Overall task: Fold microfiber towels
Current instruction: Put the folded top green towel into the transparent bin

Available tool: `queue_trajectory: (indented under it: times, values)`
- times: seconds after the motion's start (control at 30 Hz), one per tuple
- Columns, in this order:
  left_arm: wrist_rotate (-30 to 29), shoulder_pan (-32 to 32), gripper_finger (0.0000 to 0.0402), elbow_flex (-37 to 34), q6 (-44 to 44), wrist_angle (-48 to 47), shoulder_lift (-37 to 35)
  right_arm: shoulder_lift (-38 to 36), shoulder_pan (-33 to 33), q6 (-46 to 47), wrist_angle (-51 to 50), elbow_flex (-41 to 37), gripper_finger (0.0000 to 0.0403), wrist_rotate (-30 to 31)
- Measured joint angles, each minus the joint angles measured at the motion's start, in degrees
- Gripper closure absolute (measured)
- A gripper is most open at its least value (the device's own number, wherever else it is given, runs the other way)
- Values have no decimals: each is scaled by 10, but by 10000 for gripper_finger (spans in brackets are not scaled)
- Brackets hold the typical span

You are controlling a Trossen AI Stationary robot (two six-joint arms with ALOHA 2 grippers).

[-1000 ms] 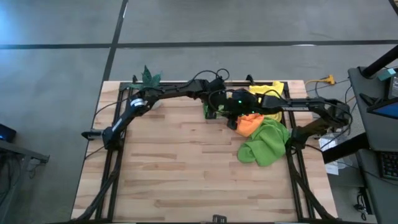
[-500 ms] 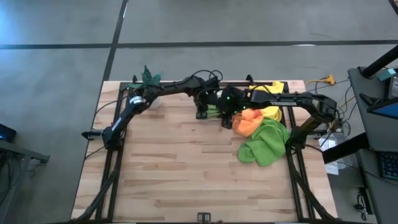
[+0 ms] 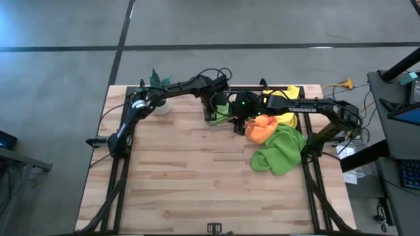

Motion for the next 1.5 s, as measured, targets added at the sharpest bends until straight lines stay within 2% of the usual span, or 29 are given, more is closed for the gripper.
queue_trajectory:
  times: [0.17, 0.5, 0.7, 0.83, 1.23, 1.37, 1.5]
  values:
    - [74, -1, 362, 1, -26, 43, -5, 1, 12, -33, 0, -7, 282, -4]
    - [104, -4, 362, 2, -92, 82, 33, 1, 25, -45, 2, -20, 282, -4]
    - [87, -2, 382, 1, -92, 80, 35, 1, 25, -46, 3, -20, 282, 1]
    - [34, -2, 399, -2, -91, 76, 35, 1, 25, -46, 3, -20, 282, 1]
    - [-67, 6, 401, -14, -61, 30, 45, 1, 25, -33, 3, -17, 282, 6]
    - [-64, 20, 401, -13, -62, 32, 9, -8, 22, -20, 5, 12, 282, 17]
    - [-33, 28, 401, -15, -59, 33, -43, -19, 0, -30, 29, 51, 282, 28]
